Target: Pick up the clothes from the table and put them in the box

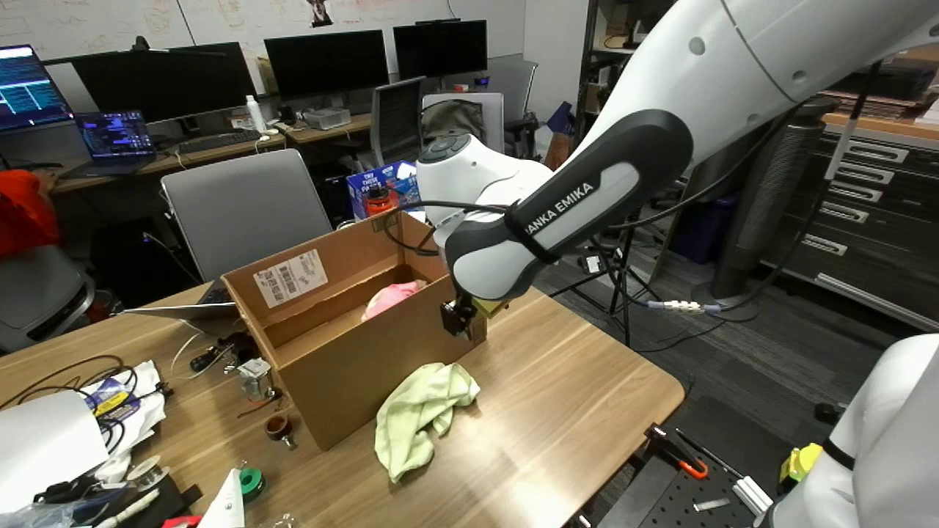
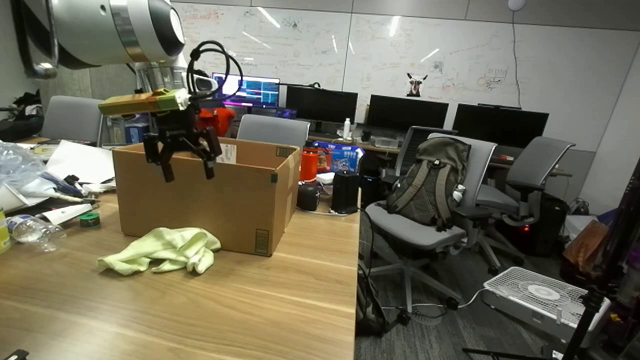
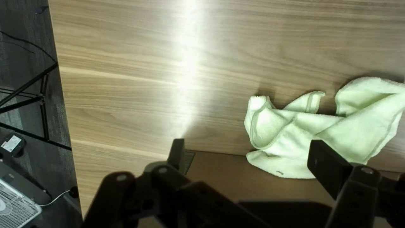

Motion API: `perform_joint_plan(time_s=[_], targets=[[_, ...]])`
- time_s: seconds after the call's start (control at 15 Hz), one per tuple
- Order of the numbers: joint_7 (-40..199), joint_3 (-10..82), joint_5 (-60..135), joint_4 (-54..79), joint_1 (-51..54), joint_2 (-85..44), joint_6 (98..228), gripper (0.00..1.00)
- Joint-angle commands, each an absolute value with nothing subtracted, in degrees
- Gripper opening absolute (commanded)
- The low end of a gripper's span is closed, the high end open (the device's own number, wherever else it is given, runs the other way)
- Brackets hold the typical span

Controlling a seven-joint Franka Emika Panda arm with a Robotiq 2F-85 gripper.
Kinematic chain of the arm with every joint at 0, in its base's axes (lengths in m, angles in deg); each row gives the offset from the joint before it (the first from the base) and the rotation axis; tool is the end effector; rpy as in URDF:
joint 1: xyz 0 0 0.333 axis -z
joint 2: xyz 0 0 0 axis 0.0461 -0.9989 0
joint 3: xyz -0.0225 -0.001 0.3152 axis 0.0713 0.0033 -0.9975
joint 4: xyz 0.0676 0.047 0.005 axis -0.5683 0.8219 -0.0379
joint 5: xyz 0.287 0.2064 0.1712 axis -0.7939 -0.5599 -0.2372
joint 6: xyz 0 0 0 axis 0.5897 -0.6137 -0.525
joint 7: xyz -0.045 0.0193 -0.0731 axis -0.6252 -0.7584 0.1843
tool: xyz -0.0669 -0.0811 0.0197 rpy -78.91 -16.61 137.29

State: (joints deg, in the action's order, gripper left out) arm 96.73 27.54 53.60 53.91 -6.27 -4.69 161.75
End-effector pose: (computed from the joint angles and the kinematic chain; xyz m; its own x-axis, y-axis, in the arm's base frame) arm 0.4924 0.1120 0.3312 0.9959 0.0797 0.0432 0.0678 -0.9711 0.2288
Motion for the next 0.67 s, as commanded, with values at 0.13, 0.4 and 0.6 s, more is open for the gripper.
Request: perform_joint_plan(time_s=[0.13, 0.4, 0.6], targets=[[95.03, 25.9, 52.29, 55.49, -6.19, -6.82, 164.13, 1.0], [94.46, 25.17, 52.25, 56.41, -6.67, -7.96, 166.3, 1.0], [93.64, 24.67, 51.64, 57.39, -7.0, -8.14, 168.07, 1.0]])
